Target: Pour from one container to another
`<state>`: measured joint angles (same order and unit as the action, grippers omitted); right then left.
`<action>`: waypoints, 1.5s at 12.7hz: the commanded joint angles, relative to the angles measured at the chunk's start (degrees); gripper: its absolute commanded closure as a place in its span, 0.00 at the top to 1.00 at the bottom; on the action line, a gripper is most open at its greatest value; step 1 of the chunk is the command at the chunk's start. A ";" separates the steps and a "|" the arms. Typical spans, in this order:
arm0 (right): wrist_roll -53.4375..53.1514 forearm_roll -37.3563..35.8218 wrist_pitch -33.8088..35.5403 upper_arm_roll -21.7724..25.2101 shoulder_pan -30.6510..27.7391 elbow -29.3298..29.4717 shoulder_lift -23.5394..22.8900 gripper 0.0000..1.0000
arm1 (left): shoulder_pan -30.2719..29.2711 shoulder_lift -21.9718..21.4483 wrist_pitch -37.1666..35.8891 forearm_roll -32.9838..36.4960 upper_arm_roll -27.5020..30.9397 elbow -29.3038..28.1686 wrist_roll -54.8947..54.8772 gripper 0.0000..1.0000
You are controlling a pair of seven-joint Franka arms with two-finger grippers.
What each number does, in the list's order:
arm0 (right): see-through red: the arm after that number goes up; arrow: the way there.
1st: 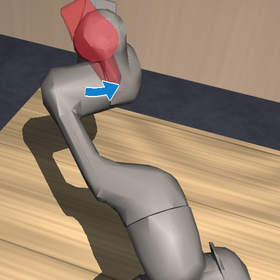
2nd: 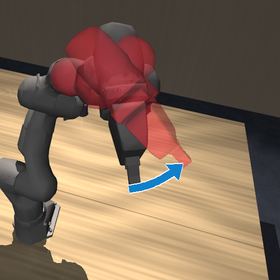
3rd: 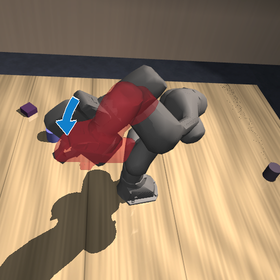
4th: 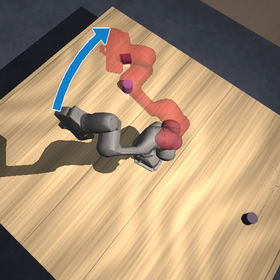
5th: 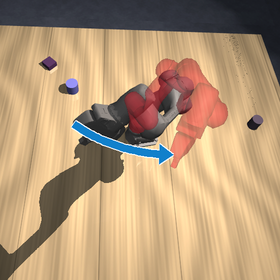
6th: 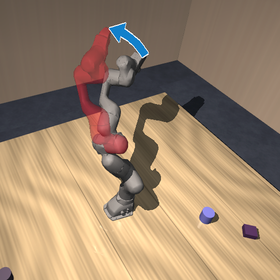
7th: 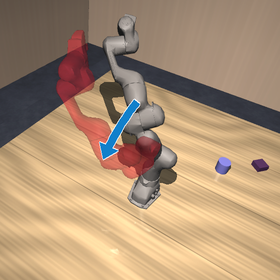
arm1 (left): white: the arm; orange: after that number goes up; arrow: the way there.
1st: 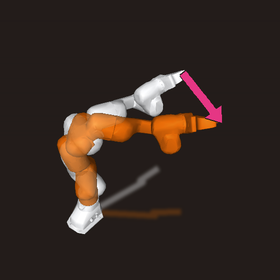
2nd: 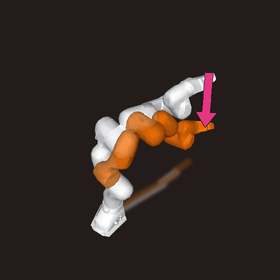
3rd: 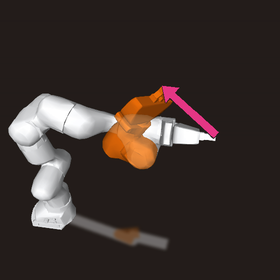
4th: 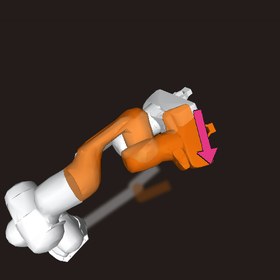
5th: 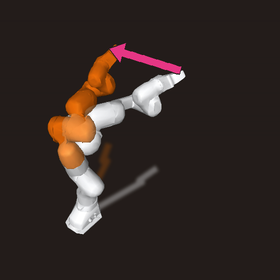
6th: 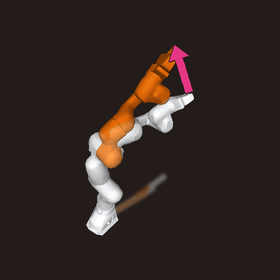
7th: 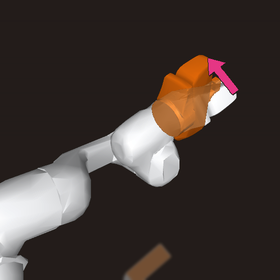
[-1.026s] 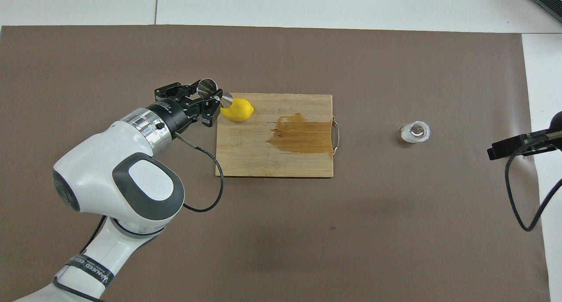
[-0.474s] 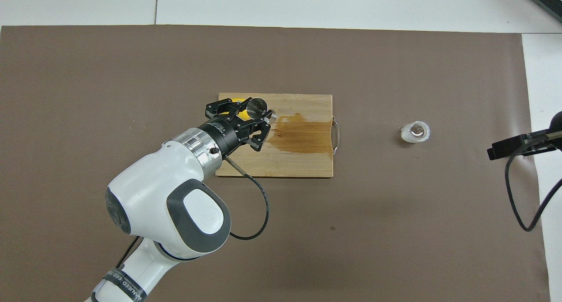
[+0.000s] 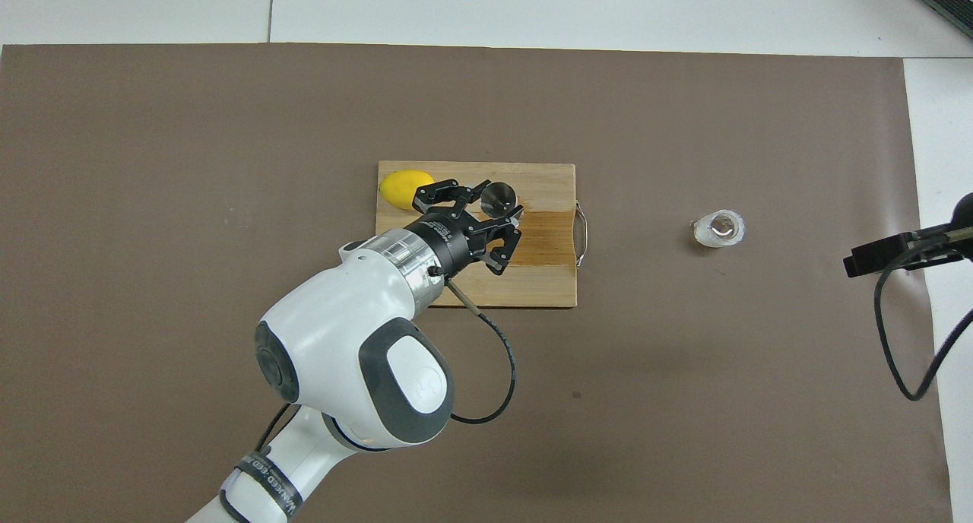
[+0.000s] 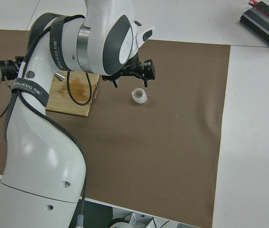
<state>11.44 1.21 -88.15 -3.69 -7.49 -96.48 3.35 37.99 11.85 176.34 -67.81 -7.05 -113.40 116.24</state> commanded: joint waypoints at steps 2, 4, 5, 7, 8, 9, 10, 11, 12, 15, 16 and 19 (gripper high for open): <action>-0.81 1.17 0.79 -0.18 -0.60 0.06 0.51 1.00 | 3.31 5.02 4.88 2.42 0.28 2.75 0.57 0.00; -0.81 1.17 0.79 -0.18 -0.60 0.06 0.51 1.00 | 5.77 8.17 7.95 3.20 0.28 3.62 0.57 0.00; -0.81 1.17 0.79 -0.18 -0.60 0.06 0.51 1.00 | 5.78 8.80 8.23 3.82 0.28 3.62 0.57 0.00; -0.81 1.17 0.79 -0.18 -0.60 0.06 0.51 1.00 | 5.87 8.98 8.23 3.83 0.28 3.54 0.57 0.00; -0.81 1.17 0.79 -0.18 -0.60 0.06 0.51 1.00 | 5.87 9.07 8.23 3.83 0.28 3.54 0.57 0.00; -0.81 1.17 0.79 -0.18 -0.60 0.06 0.51 1.00 | 5.87 9.24 8.23 3.91 0.28 3.36 0.57 0.00; -0.81 1.17 0.79 -0.18 -0.60 0.06 0.60 1.00 | 5.87 9.68 8.32 3.91 0.28 3.36 0.57 0.00; -0.81 1.17 0.79 -0.18 -0.60 0.06 0.60 1.00 | 5.87 9.68 8.32 3.91 0.28 3.36 0.57 0.00; -0.81 1.17 0.79 -0.18 -0.60 0.06 0.52 1.00 | 5.96 9.94 8.32 4.00 0.28 3.27 0.57 0.00; -0.81 1.17 0.79 -0.18 -0.60 0.06 0.51 1.00 | 6.22 10.12 9.02 4.00 0.28 3.10 0.57 0.00; -0.81 1.17 0.79 -0.18 -0.60 0.06 0.51 1.00 | 6.31 10.56 9.11 4.00 0.28 3.10 0.57 0.00; -0.81 1.17 0.79 -0.18 -0.60 0.06 0.51 1.00 | 6.40 10.65 9.11 4.09 0.28 3.01 0.39 0.08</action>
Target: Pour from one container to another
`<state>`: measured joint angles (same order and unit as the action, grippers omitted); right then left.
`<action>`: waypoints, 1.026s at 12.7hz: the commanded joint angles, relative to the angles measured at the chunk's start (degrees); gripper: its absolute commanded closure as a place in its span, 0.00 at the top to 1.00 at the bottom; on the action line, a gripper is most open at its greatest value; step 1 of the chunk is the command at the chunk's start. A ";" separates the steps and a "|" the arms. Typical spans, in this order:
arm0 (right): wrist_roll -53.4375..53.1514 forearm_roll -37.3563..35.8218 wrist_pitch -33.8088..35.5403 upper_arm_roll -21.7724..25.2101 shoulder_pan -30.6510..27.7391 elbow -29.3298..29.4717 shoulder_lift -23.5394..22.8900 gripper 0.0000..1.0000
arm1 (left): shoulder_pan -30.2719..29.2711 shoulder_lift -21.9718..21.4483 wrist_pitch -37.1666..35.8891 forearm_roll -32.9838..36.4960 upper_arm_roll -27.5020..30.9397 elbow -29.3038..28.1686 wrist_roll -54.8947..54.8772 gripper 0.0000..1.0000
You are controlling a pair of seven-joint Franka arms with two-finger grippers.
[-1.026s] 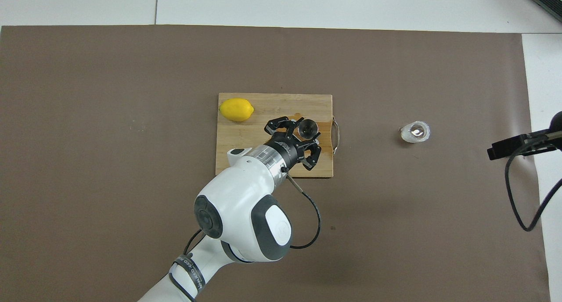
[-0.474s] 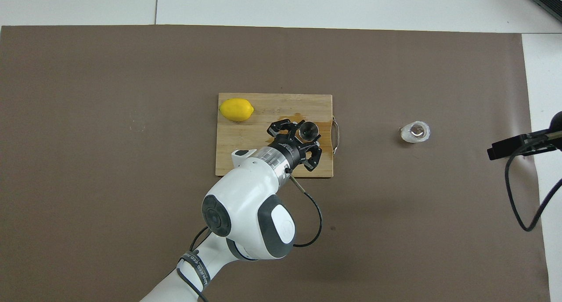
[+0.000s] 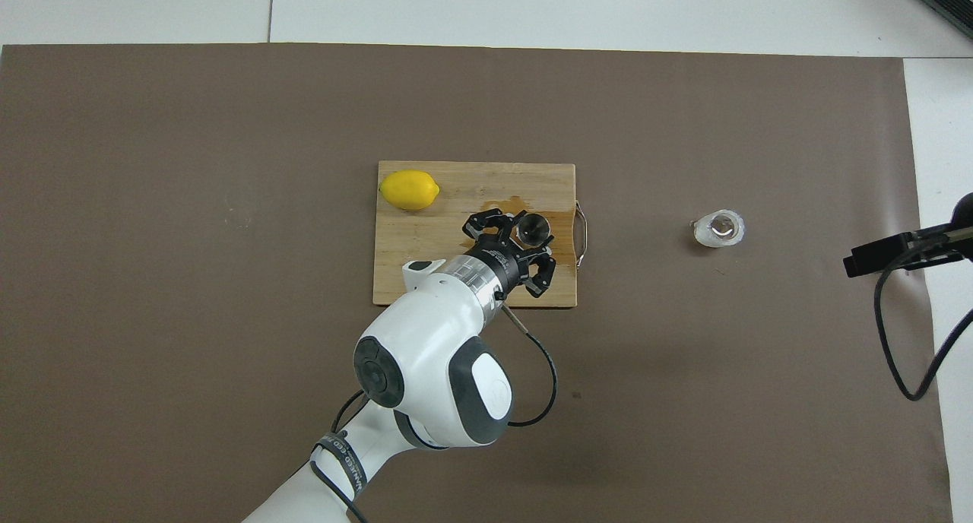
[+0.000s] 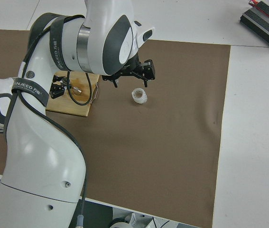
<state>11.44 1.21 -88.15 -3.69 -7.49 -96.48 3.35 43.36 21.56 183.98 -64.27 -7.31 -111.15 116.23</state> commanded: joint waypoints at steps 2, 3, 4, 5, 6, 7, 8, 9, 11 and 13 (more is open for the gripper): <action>-0.81 1.17 0.79 -0.18 -0.60 0.06 0.51 1.00 | 1.20 1.03 1.46 0.99 0.54 0.94 0.40 0.40; -0.81 1.17 0.79 -0.18 -0.60 0.06 0.51 1.00 | 1.20 1.03 1.46 1.43 0.54 1.03 0.40 0.59; -0.81 1.17 0.79 -0.18 -0.60 0.06 0.51 1.00 | 1.20 1.03 1.46 1.69 0.54 1.11 0.40 0.72; -0.81 1.17 0.79 -0.18 -0.60 0.06 0.51 1.00 | 1.20 1.12 1.46 1.69 0.54 1.20 0.40 0.85; -0.81 1.17 0.79 -0.18 -0.60 0.06 0.60 1.00 | 1.11 1.12 1.46 1.69 0.54 1.20 0.40 0.90; -0.81 1.17 0.79 -0.18 -0.60 0.06 0.51 1.00 | 0.94 1.12 1.46 1.78 0.54 1.29 0.40 0.96; -0.81 1.17 0.79 -0.18 -0.60 0.06 0.51 1.00 | 0.85 1.12 1.38 2.04 0.54 1.38 0.40 1.00; -0.81 1.17 0.79 -0.18 -0.60 0.06 0.51 1.00 | 0.67 1.12 1.38 2.83 0.54 1.55 0.40 1.00; -0.81 1.17 0.79 -0.18 -0.60 0.06 0.51 1.00 | 0.32 0.33 1.29 2.92 0.63 1.56 0.14 1.00; -0.81 1.17 0.79 -0.18 -0.60 0.06 0.51 1.00 | -0.20 -2.90 0.33 2.92 0.89 1.03 0.14 1.00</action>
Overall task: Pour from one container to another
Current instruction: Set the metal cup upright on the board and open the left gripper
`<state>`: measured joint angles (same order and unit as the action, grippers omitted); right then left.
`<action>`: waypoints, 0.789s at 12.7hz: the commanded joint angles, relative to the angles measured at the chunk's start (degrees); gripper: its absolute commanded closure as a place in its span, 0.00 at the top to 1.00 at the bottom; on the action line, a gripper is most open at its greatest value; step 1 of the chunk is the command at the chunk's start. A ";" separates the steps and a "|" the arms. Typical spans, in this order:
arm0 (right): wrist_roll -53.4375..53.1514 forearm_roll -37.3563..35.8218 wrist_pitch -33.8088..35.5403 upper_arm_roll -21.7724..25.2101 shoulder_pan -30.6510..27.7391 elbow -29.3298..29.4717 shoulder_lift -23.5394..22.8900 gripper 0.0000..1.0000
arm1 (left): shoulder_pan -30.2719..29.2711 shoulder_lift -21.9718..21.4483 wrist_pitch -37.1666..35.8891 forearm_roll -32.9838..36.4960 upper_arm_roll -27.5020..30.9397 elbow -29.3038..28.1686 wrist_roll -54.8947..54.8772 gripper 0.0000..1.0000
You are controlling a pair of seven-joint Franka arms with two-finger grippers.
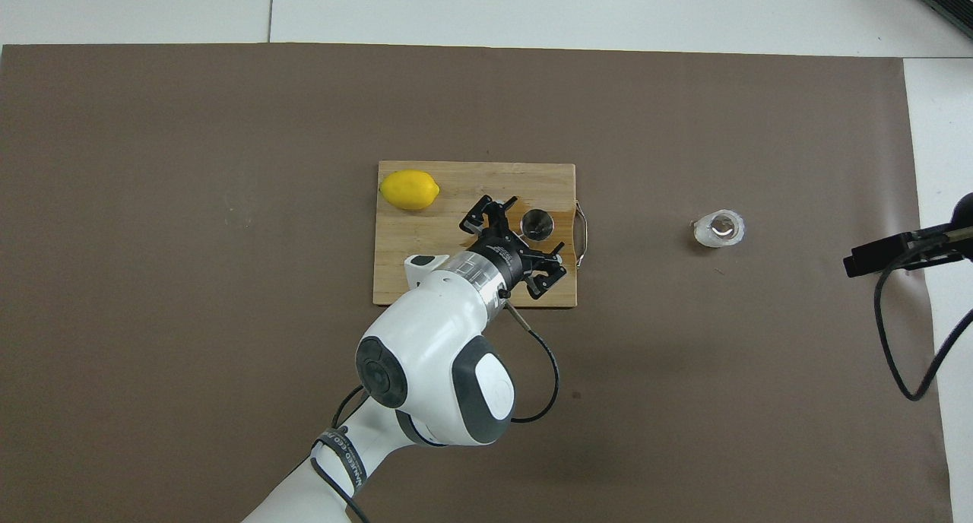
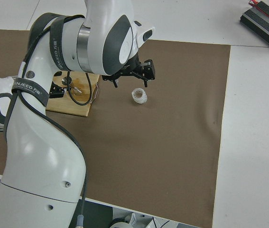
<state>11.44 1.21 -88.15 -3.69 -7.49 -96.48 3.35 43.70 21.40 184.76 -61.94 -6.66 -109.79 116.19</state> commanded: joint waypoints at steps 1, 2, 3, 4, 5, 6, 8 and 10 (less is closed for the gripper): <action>-0.81 1.17 0.79 -0.18 -0.60 0.06 0.51 1.00 | -1.50 -4.08 -1.67 0.60 0.42 -0.59 0.09 1.00; -0.81 1.17 0.79 -0.18 -0.60 0.06 0.51 1.00 | -2.47 -5.13 -3.17 0.60 0.68 -0.60 0.01 1.00; -0.81 1.17 0.79 -0.18 -0.60 0.06 0.60 1.00 | -4.22 -6.28 -5.44 1.29 1.04 -0.42 -0.17 1.00; -0.81 1.17 0.79 -0.18 -0.60 0.06 0.51 1.00 | -6.76 -7.42 -10.86 4.26 1.65 0.19 -0.17 1.00; -0.81 1.17 0.79 -0.18 -0.60 0.06 0.51 1.00 | -9.65 -8.21 -18.48 8.55 1.74 1.67 -0.08 1.00; -0.81 1.17 0.79 -0.18 -0.60 0.06 0.51 1.00 | -12.38 -8.31 -25.00 12.68 1.74 3.60 0.00 1.00; -0.81 1.17 0.79 -0.18 -0.60 0.06 0.60 1.00 | -15.56 -8.31 -34.60 21.73 1.74 7.47 -0.08 1.00; -0.81 1.17 0.79 -0.18 -0.60 0.06 0.60 1.00 | -18.29 -8.31 -43.13 31.31 1.65 11.69 -0.17 1.00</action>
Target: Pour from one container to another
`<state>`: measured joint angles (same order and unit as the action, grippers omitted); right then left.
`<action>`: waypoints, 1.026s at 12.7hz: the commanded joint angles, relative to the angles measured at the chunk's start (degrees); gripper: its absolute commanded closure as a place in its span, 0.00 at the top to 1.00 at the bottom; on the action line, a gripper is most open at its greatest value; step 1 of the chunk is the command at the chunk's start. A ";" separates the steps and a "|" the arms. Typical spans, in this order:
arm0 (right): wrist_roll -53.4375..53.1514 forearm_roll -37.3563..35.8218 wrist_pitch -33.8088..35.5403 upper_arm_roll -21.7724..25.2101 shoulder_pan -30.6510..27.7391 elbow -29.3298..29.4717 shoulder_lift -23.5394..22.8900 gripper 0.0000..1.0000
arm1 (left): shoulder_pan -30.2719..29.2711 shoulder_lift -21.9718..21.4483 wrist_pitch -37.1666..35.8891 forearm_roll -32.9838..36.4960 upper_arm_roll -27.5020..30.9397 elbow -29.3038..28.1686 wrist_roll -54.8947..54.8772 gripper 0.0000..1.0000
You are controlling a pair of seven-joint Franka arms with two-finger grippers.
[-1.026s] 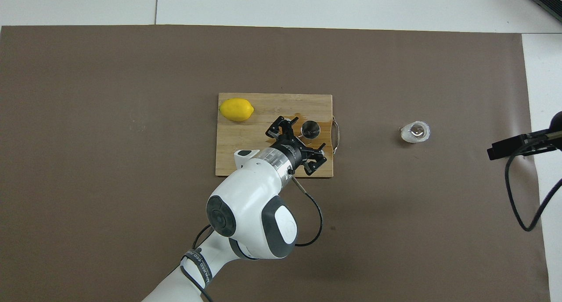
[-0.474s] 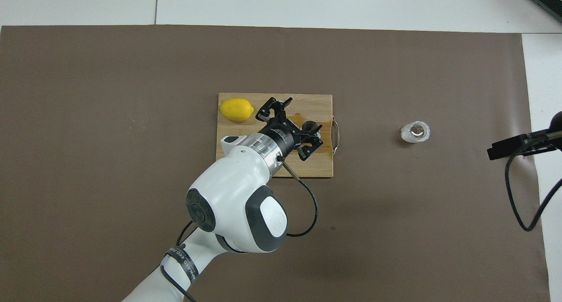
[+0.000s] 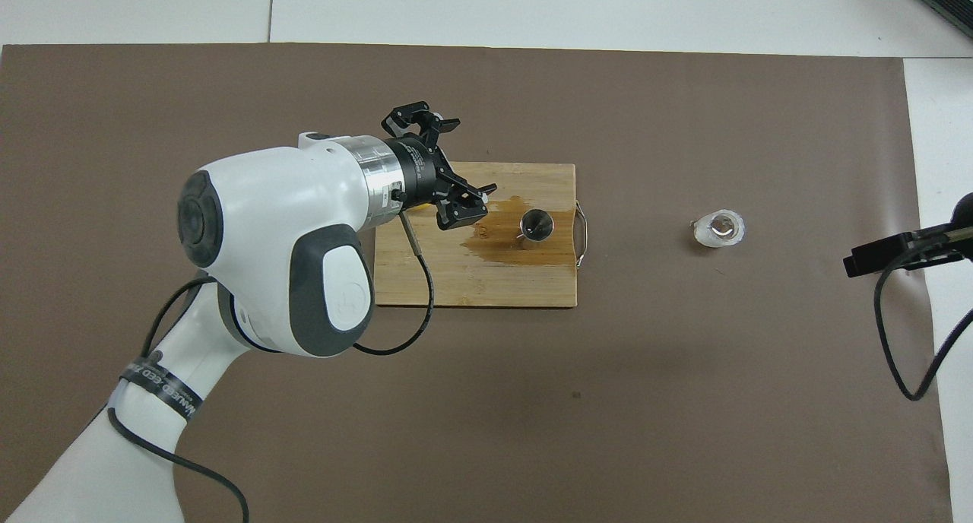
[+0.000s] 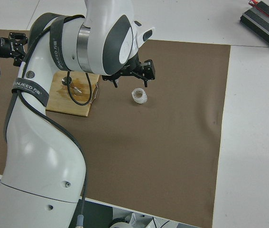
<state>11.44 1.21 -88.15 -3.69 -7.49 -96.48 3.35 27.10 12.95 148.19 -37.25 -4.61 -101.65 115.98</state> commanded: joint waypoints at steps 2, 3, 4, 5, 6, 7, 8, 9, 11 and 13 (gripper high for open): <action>-0.81 1.17 0.79 -0.18 -0.60 0.06 0.51 1.00 | -1.88 0.14 -11.15 16.19 -0.31 5.66 -0.92 1.00; -0.81 1.17 0.79 -0.18 -0.60 0.06 0.60 1.00 | -1.88 -0.03 -12.91 20.68 -0.05 5.85 -2.14 1.00; -0.81 1.17 0.79 -0.18 -0.60 0.06 0.51 1.00 | -1.79 -0.56 -14.93 23.86 0.04 5.76 -4.77 1.00; -0.81 1.17 0.79 -0.18 -0.60 0.06 0.51 1.00 | -1.88 -0.65 -17.12 25.10 0.13 5.67 -9.14 1.00; -1.24 1.17 0.70 -0.09 -0.60 0.06 0.51 1.00 | -3.09 -1.08 -19.15 25.20 0.04 5.67 -15.19 1.00; -1.16 -0.23 -2.17 0.78 -2.25 0.50 0.16 1.00 | -3.80 -1.44 -21.17 25.21 0.04 5.67 -21.86 1.00; -0.81 0.37 -4.11 2.26 -6.36 -0.20 0.25 1.00 | -4.16 -2.05 -23.45 25.29 0.30 5.59 -30.02 1.00; -0.98 0.29 -3.79 2.54 -9.01 -0.29 0.34 1.00 | -4.60 -2.93 -25.73 25.29 1.35 5.50 -38.02 1.00; -0.98 0.29 -3.69 2.81 -10.96 -0.29 0.34 1.00 | -6.88 -4.25 -30.31 25.29 1.71 5.15 -55.66 1.00; -0.89 0.29 -3.69 2.37 -10.10 -0.29 0.34 1.00 | -10.73 -5.48 -34.43 25.38 2.06 5.15 -73.45 1.00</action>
<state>11.08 1.03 -91.25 -0.07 -18.35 -96.41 3.35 19.21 9.40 118.02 -12.66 -2.56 -96.15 55.74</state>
